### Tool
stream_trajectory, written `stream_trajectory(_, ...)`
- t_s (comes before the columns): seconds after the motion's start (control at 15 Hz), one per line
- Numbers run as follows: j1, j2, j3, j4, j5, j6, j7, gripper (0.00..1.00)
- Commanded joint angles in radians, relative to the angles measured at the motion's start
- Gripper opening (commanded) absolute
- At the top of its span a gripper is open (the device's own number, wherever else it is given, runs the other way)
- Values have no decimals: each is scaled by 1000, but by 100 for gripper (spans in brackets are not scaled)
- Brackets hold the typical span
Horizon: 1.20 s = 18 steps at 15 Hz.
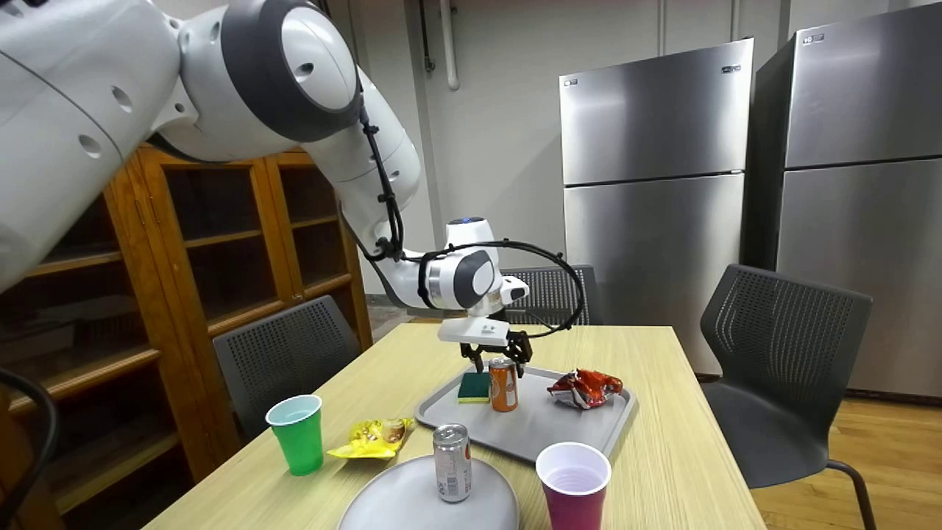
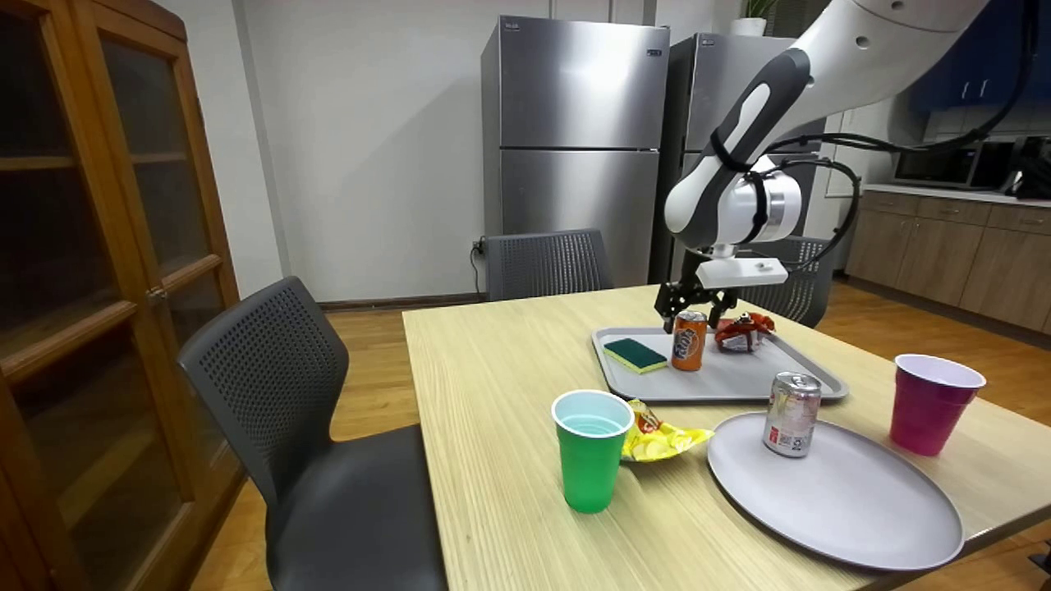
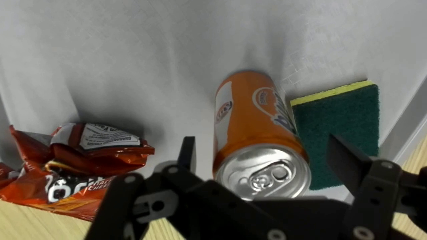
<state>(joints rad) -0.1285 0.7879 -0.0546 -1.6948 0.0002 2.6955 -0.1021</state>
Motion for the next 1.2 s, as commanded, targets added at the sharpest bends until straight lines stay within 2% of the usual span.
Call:
stream_trajectory(0.0, -11, 23, 13, 43, 11, -6, 12, 100)
stream_trajectory(0.67, -12, 29, 15, 51, 11, 3, 12, 100)
stream_trajectory(0.8, -11, 28, 13, 49, 9, 7, 12, 72)
stream_trajectory(1.07, -11, 27, 12, 46, 9, 8, 12, 40)
stream_trajectory(1.13, -11, 27, 13, 46, 9, 9, 12, 38)
